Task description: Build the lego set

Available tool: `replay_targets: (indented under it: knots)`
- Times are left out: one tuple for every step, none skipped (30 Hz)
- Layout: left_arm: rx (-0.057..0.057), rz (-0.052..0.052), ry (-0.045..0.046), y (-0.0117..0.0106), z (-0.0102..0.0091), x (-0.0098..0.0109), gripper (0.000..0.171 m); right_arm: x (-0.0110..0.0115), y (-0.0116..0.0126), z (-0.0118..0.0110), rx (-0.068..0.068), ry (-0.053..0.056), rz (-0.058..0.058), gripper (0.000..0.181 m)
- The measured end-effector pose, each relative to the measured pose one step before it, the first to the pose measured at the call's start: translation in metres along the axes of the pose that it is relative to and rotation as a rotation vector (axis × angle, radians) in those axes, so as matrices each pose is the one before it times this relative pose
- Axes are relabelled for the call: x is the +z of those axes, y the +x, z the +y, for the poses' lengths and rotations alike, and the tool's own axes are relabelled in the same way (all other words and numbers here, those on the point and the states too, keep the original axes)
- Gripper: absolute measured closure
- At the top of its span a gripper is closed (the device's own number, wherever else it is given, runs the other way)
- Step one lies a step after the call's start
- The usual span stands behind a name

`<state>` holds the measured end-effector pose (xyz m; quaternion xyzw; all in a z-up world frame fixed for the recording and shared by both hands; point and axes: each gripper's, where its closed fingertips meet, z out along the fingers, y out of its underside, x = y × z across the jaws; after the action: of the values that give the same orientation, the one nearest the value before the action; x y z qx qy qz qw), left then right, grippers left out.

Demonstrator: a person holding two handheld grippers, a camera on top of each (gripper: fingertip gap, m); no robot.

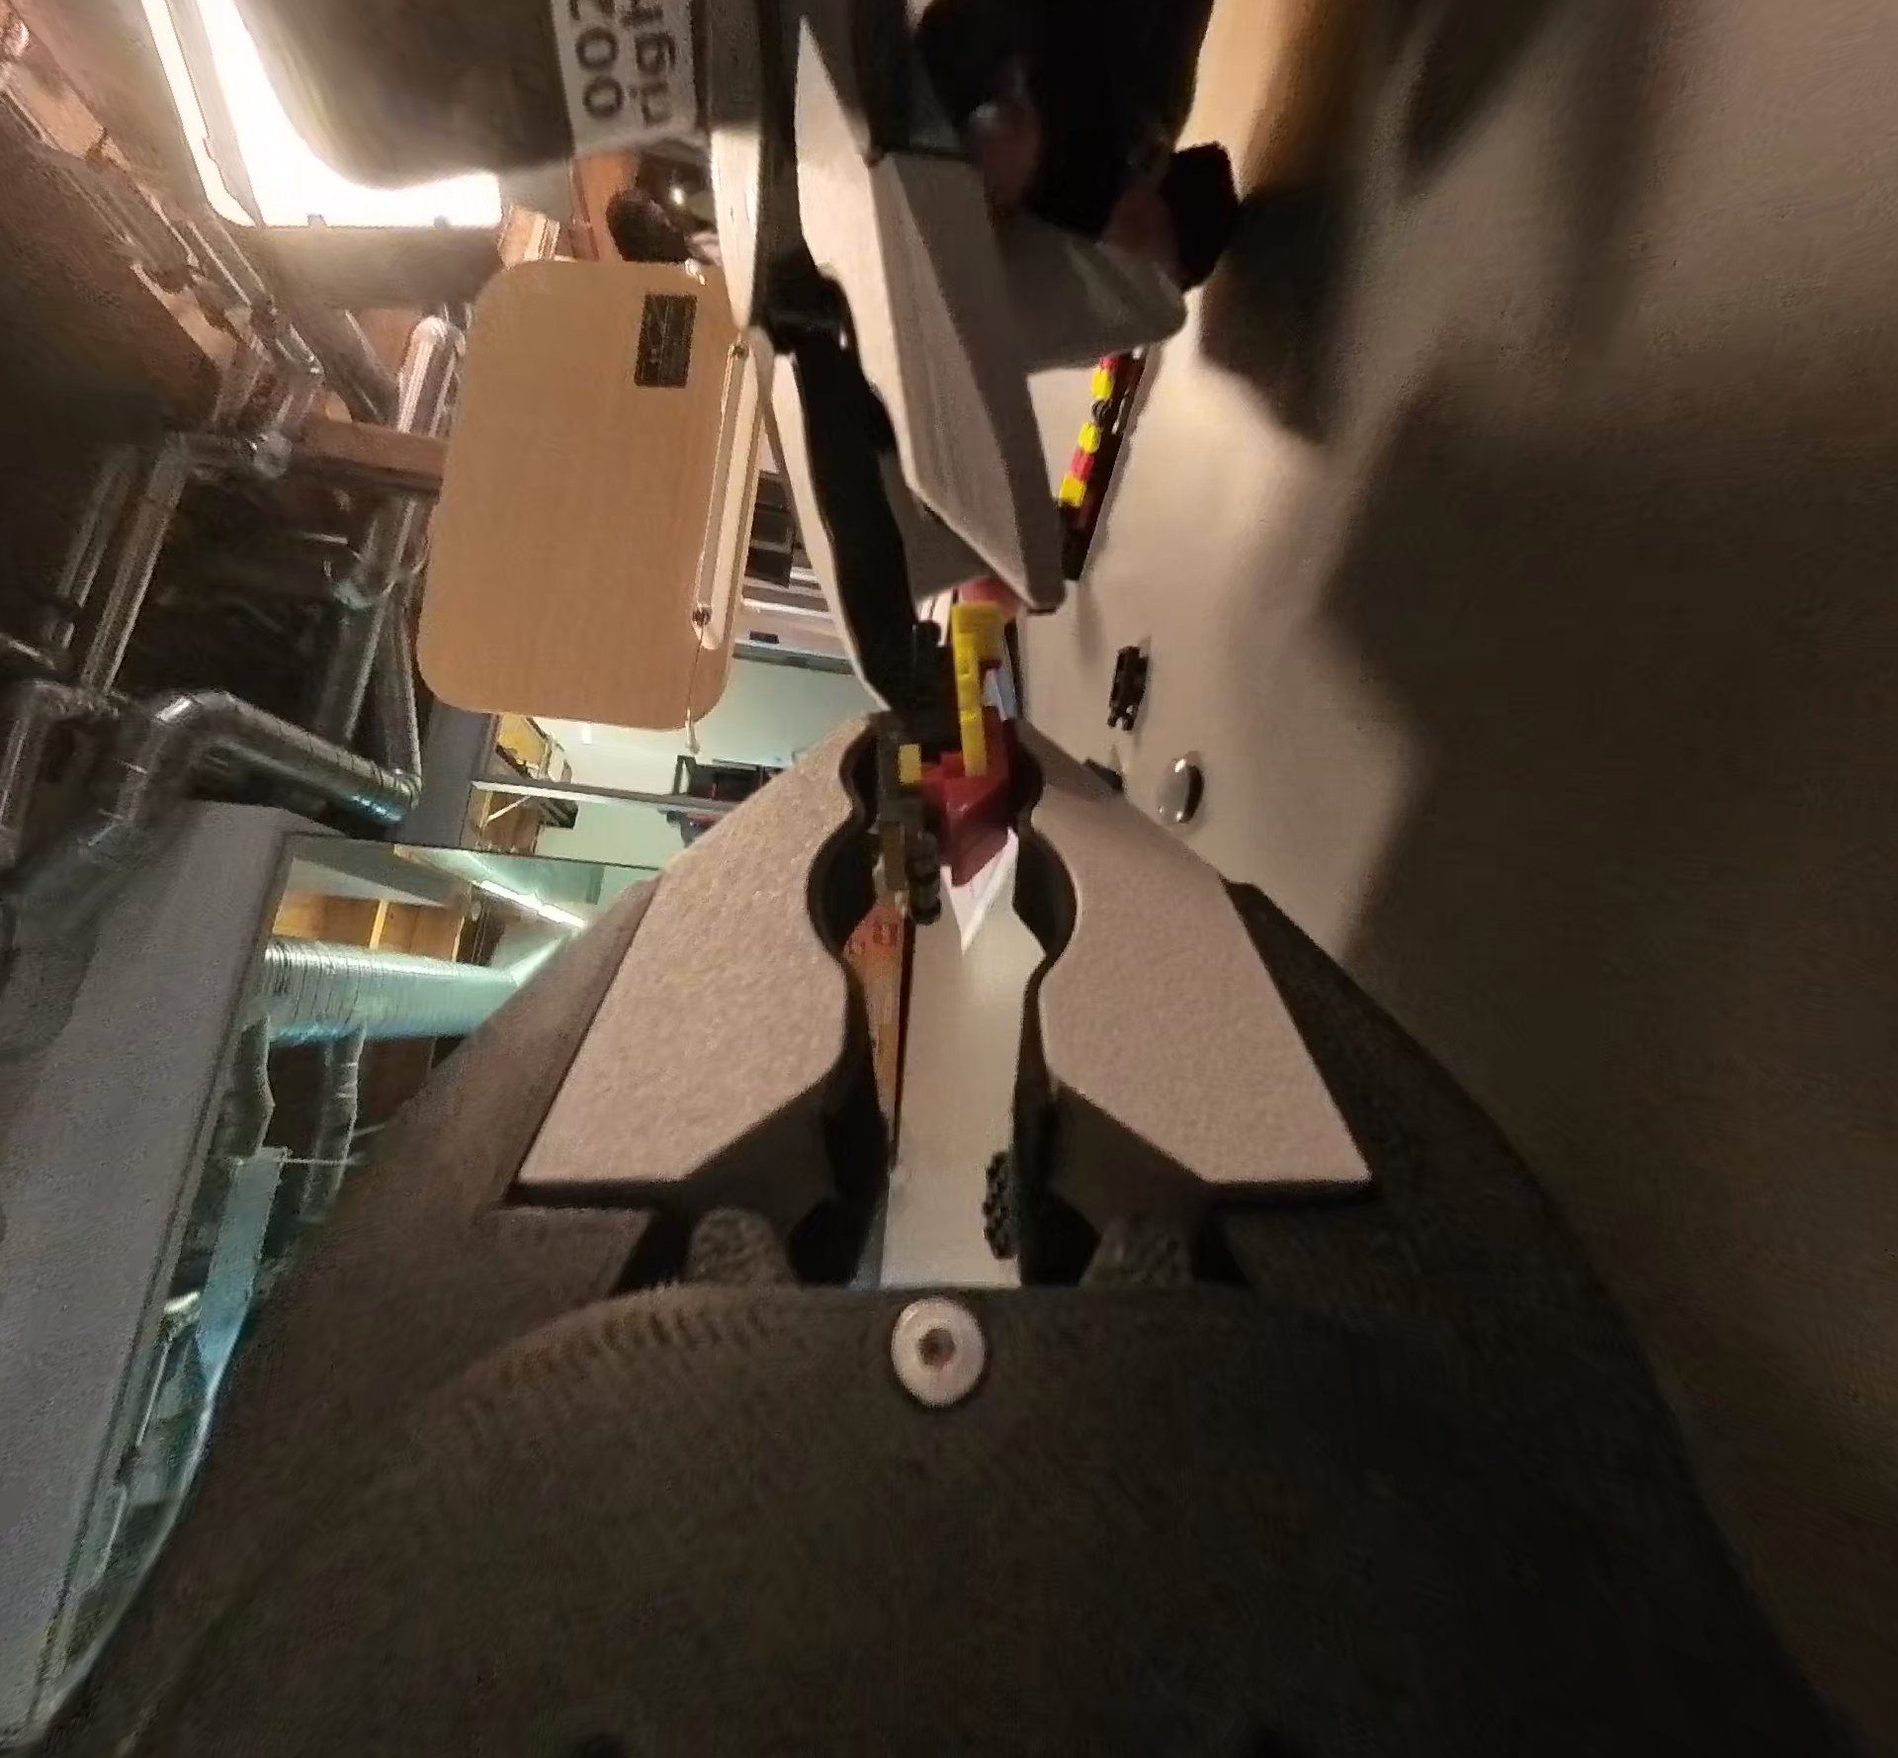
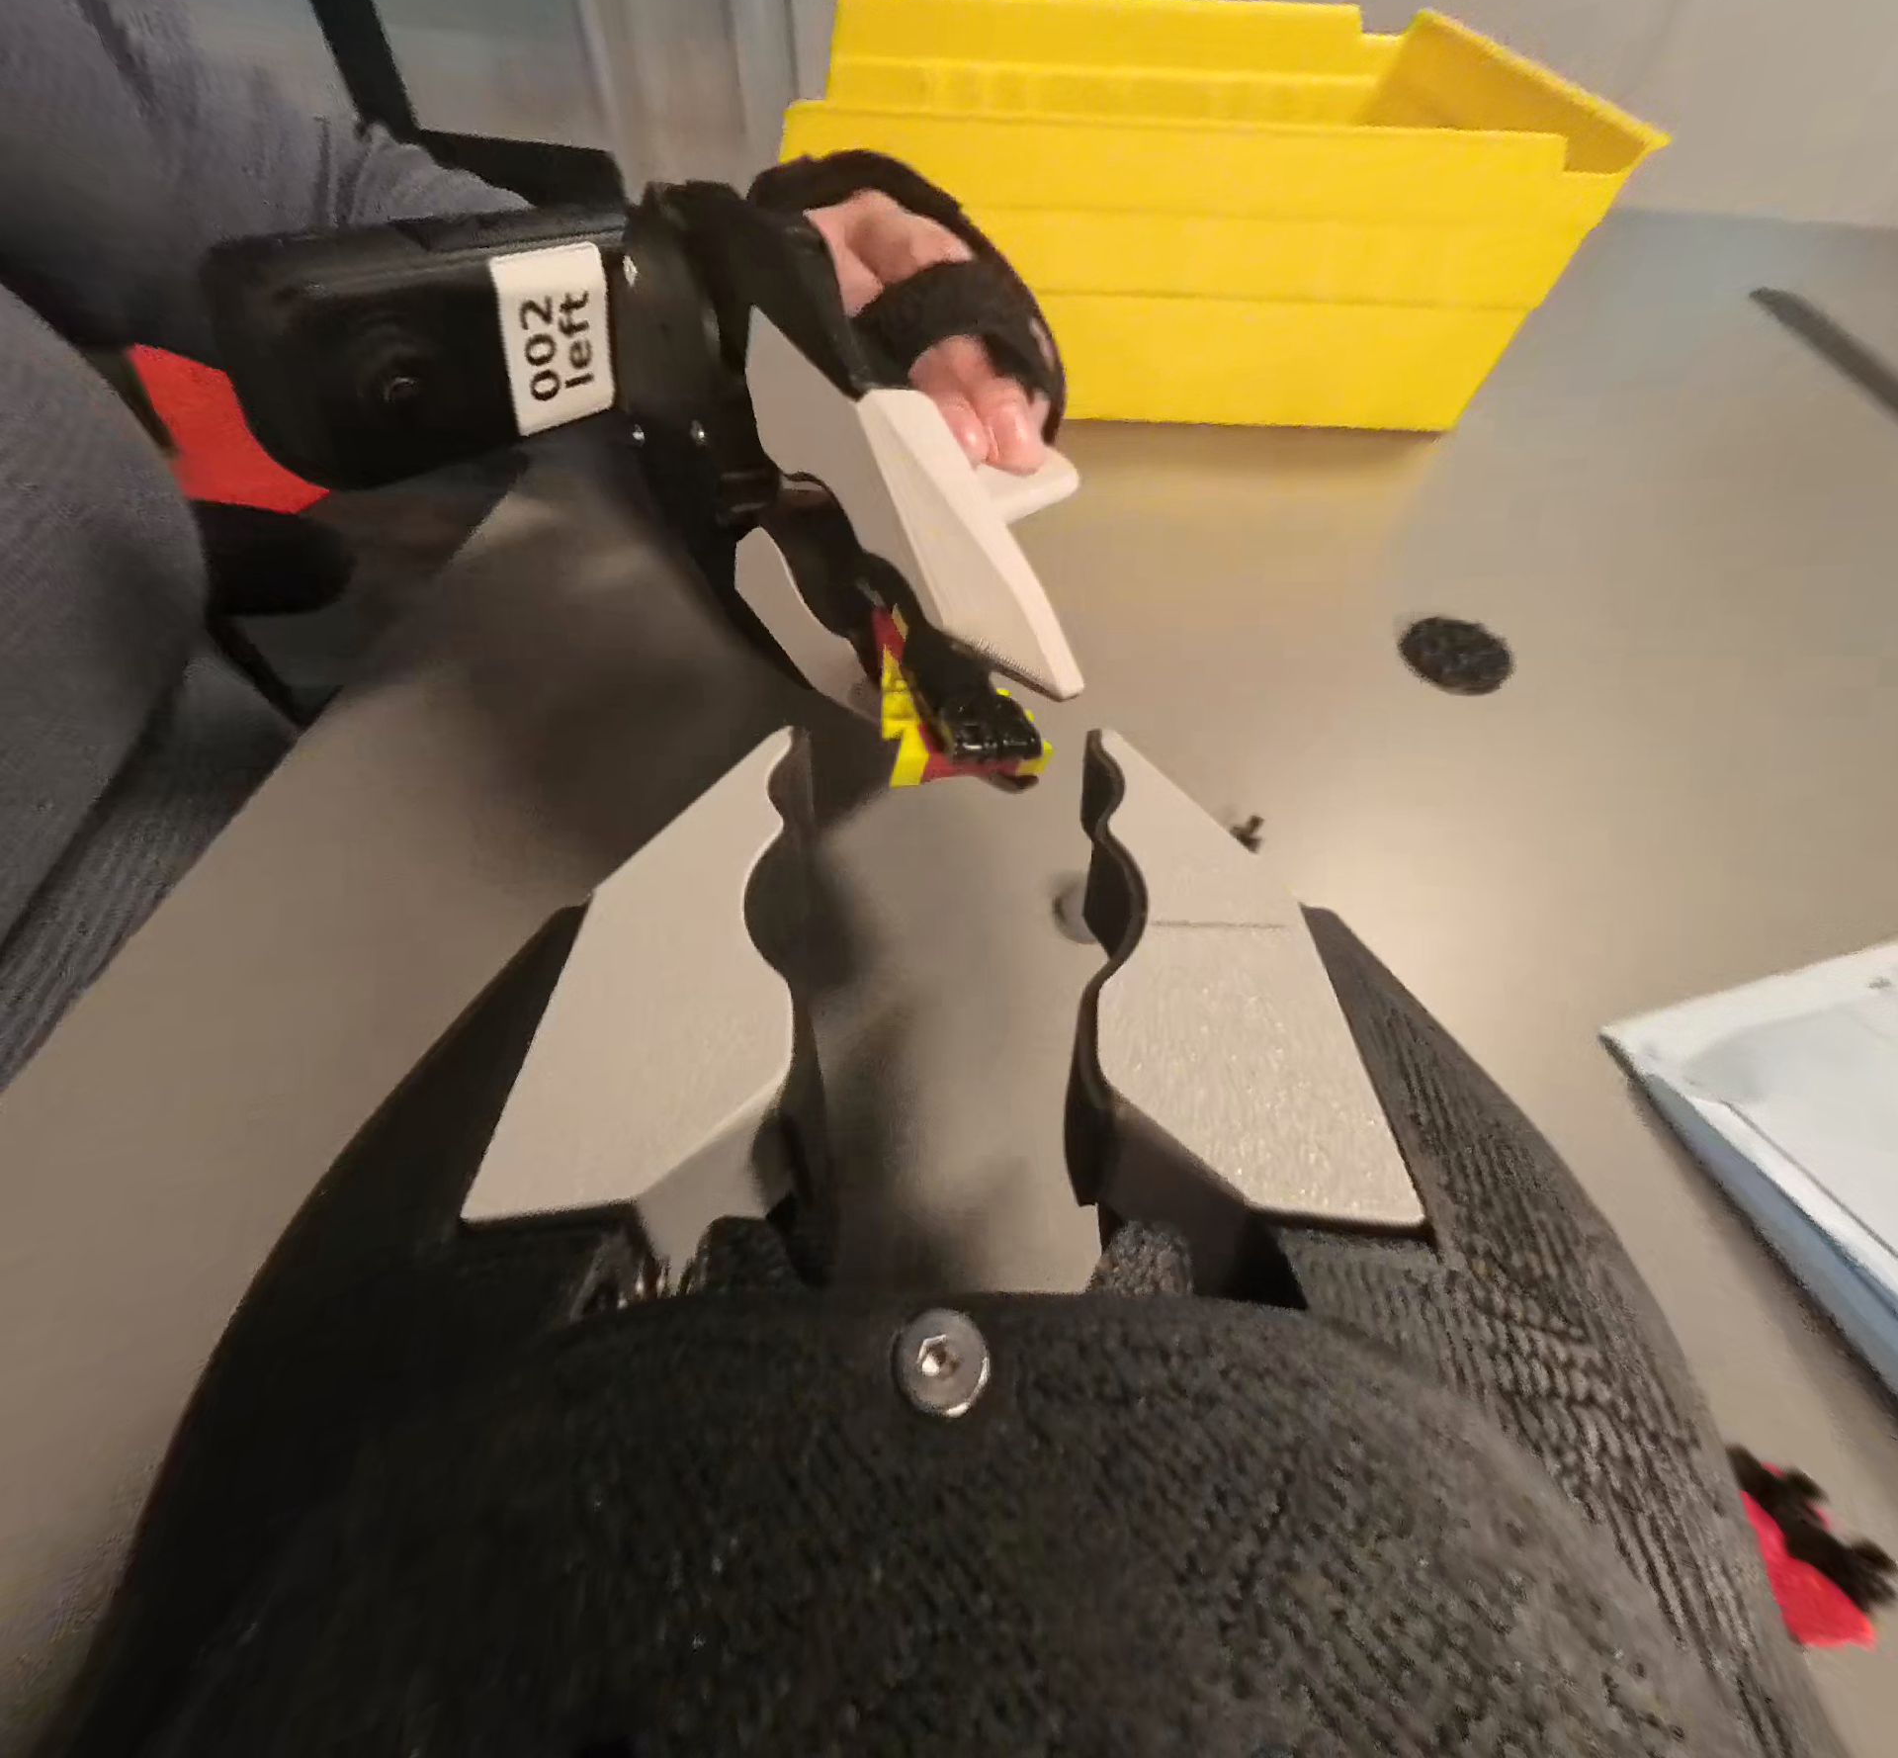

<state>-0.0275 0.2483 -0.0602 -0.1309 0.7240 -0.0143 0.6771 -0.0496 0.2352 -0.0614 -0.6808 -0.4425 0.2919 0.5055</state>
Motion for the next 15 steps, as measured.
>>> replay_targets:
  knots:
    - [0.0011, -0.0006, 0.00942, 0.00007, -0.00242, -0.00054, 0.151, 0.00193, -0.00301, 0.00207, 0.0126, -0.0169, -0.0263, 0.13]
    - [0.0, -0.0029, 0.00914, -0.00027, -0.00255, -0.00038, 0.151, 0.00219, -0.00265, 0.00277, 0.0077, -0.0228, -0.0222, 0.132]
    - [-0.0003, 0.0044, 0.00919, 0.00074, -0.00248, -0.00025, 0.151, 0.00188, -0.0024, 0.00257, 0.0015, -0.02, -0.0166, 0.137]
    - [-0.0007, 0.0087, 0.00858, 0.00158, -0.00238, -0.00017, 0.151, 0.0012, -0.00098, 0.00125, -0.0028, -0.0108, -0.0041, 0.142]
    - [0.0006, 0.0041, 0.00923, 0.00106, -0.00239, -0.00039, 0.151, 0.00009, 0.00002, 0.00013, -0.0025, -0.0015, 0.0027, 0.148]
    - [-0.0018, -0.0014, 0.0072, -0.00004, -0.00222, -0.00056, 0.151, -0.00058, -0.00098, -0.00042, 0.0008, 0.004, -0.0052, 0.148]
    - [-0.0076, 0.0031, 0.00223, 0.00013, -0.00148, -0.00034, 0.151, -0.00059, -0.00145, -0.00022, 0.0065, 0.0031, -0.0096, 0.148]
    - [-0.0094, 0.0061, 0.00395, 0.0003, -0.00139, -0.00031, 0.151, -0.00037, -0.00139, -0.00002, 0.0067, 0.0015, -0.0072, 0.148]
    - [-0.0067, 0.0054, 0.00523, 0.00031, -0.00141, -0.00028, 0.151, -0.00039, -0.00119, -0.00005, -0.0005, 0.001, -0.0024, 0.148]
    - [-0.0082, 0.0019, 0.00441, 0.00002, -0.00088, -0.00018, 0.151, -0.00058, -0.00062, -0.00011, -0.0089, 0.0013, 0.0047, 0.148]
    - [-0.0144, -0.0001, -0.00221, -0.00043, 0.00054, 0.00007, 0.15, -0.00079, -0.00036, -0.00016, -0.0155, 0.0022, 0.0101, 0.149]
    - [-0.0215, 0.0003, -0.00711, -0.00081, 0.00184, 0.00013, 0.145, -0.00126, 0.00047, 0.0, -0.0201, 0.0016, 0.0171, 0.149]
    - [-0.0337, 0.0185, -0.00983, 0.00099, 0.00287, 0.00007, 0.139, -0.00168, 0.00163, 0.00001, -0.0251, 0.0015, 0.0265, 0.149]
    - [-0.0499, 0.0318, -0.00829, 0.00226, 0.00302, -0.00002, 0.13, -0.00235, 0.00211, -0.00015, -0.0327, 0.0031, 0.0315, 0.149]
    - [-0.0588, 0.0277, -0.0034, 0.001, 0.00245, -0.0002, 0.125, -0.00267, 0.00196, -0.00033, -0.0378, 0.0031, 0.0316, 0.149]
